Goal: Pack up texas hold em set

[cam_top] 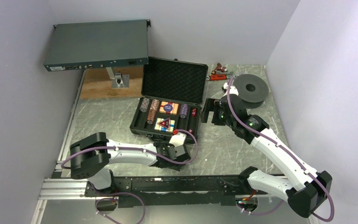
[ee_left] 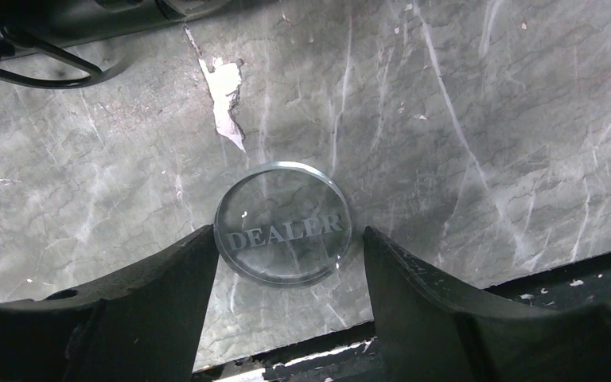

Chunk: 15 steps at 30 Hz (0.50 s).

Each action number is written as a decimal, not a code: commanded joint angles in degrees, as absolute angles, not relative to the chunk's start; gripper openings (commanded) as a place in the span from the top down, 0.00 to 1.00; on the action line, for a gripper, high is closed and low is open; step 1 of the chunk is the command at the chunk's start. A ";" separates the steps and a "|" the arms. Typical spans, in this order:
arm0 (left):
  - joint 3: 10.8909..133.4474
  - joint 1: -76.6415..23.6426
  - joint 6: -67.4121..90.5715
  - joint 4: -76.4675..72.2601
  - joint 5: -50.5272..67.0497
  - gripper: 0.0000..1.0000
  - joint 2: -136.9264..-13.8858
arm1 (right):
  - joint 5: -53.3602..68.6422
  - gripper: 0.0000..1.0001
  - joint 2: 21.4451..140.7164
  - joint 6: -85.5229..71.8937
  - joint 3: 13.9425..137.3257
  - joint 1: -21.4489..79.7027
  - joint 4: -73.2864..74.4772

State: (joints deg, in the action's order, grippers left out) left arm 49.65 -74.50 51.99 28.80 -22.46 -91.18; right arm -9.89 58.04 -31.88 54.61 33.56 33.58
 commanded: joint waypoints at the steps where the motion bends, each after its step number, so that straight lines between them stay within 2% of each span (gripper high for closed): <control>1: 49.80 -74.88 53.35 30.05 -21.94 0.29 -94.35 | -9.49 0.00 56.56 -31.07 54.58 33.39 33.40; 4: 50.30 -74.88 53.63 30.76 -22.04 0.30 -94.82 | -9.49 0.00 56.41 -31.11 54.42 33.39 33.46; 11: 50.35 -74.88 54.93 31.95 -22.34 0.24 -94.83 | -9.37 0.00 56.21 -30.94 54.14 33.38 33.49; 15: 50.96 -74.88 55.63 33.22 -22.60 0.24 -95.20 | -9.22 0.00 56.13 -30.94 54.14 33.32 33.49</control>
State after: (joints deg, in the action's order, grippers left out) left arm 51.18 -74.50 53.91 29.87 -22.65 -92.49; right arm -9.87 57.36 -31.66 54.22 33.56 33.87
